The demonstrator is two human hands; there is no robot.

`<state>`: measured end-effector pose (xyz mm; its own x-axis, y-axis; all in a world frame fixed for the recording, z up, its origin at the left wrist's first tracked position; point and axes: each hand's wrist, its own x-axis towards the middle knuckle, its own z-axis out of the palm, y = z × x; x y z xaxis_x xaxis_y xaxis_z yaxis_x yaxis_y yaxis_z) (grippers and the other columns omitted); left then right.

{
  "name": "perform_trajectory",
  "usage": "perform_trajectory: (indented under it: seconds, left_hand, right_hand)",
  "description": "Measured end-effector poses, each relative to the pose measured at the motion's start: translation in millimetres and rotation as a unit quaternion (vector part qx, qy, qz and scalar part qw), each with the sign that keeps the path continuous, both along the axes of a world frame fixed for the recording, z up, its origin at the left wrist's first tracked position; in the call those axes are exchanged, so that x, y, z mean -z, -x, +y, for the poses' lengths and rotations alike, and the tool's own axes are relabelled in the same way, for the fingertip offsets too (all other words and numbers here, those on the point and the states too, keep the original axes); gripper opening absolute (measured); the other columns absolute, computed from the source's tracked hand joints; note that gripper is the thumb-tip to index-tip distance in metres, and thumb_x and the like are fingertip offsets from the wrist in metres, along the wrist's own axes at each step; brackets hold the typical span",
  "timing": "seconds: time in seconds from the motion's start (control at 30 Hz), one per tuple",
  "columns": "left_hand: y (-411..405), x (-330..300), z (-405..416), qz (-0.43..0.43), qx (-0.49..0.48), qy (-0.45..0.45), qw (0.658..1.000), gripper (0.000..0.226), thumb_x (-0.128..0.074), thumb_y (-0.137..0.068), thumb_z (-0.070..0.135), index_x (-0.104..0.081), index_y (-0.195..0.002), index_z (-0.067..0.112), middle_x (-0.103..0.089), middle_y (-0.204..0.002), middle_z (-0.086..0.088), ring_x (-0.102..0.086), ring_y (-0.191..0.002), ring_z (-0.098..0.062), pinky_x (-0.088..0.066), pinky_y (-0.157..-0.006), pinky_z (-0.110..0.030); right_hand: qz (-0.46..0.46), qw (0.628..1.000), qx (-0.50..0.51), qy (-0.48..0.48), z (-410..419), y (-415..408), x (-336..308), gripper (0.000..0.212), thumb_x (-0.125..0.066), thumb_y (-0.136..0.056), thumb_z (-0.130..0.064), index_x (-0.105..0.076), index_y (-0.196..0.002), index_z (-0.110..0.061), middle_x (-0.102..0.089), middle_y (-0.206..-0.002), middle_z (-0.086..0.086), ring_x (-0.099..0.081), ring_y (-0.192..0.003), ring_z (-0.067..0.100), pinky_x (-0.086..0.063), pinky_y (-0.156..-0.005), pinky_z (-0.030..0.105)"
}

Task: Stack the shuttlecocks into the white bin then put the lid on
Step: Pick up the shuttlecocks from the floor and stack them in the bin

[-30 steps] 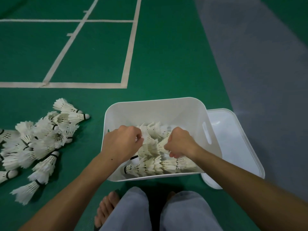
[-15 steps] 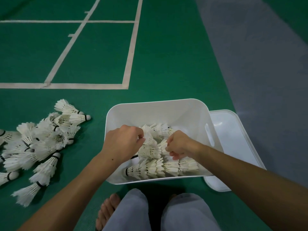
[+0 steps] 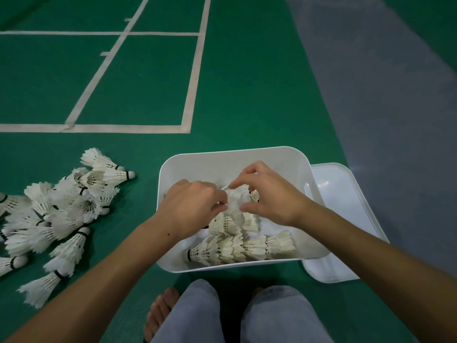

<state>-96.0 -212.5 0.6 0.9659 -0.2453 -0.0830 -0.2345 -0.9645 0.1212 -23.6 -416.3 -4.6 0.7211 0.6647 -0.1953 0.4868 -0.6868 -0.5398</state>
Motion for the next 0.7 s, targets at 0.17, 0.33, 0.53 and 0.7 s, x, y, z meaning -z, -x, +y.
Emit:
perform_trajectory:
  seconds: [0.17, 0.33, 0.53, 0.7]
  left_hand:
    - [-2, -6, -4, -0.023, -0.016, 0.036, 0.999, 0.022, -0.048, -0.107, 0.042, -0.064, -0.118, 0.032, -0.071, -0.105, 0.011, -0.067, -0.091, -0.019, -0.037, -0.078, -0.035]
    - [0, 0, 6, -0.015, -0.045, 0.026, 0.999, 0.026, -0.049, -0.107, 0.043, -0.061, -0.125, 0.029, -0.075, -0.107, 0.009, -0.069, -0.094, -0.020, -0.039, -0.079, -0.034]
    - [6, 14, 5, 0.003, -0.037, 0.009, 0.999, 0.024, -0.050, -0.106, 0.042, -0.065, -0.120, 0.029, -0.076, -0.102, 0.008, -0.069, -0.086, -0.018, -0.037, -0.073, -0.033]
    - [6, 18, 5, 0.000, -0.035, 0.017, 0.999, 0.025, -0.052, -0.106, 0.044, -0.065, -0.122, 0.030, -0.076, -0.106, 0.009, -0.070, -0.090, -0.019, -0.037, -0.075, -0.033]
  right_hand:
    - [-0.097, 0.992, -0.032, 0.080, 2, 2, -7, 0.017, -0.075, -0.093, -0.040, -0.075, -0.107, -0.029, -0.048, -0.119, -0.006, -0.047, -0.115, 0.018, -0.049, -0.089, 0.036]
    - [-0.080, 0.982, 0.067, 0.159, -21, -3, -8, 0.011, -0.070, -0.096, -0.030, -0.066, -0.089, -0.021, -0.064, -0.090, -0.002, -0.061, -0.085, 0.023, -0.045, -0.066, 0.034]
    - [0.021, 0.961, 0.156, 0.228, -28, -1, 23, 0.018, -0.071, -0.091, -0.014, -0.055, -0.082, -0.014, -0.069, -0.081, 0.010, -0.072, -0.070, 0.026, -0.064, -0.073, 0.039]
    - [0.155, 0.951, 0.213, 0.161, -24, -2, 47, 0.018, -0.080, -0.082, -0.006, -0.071, -0.094, 0.003, -0.078, -0.078, 0.018, -0.079, -0.076, 0.033, -0.067, -0.074, 0.049]
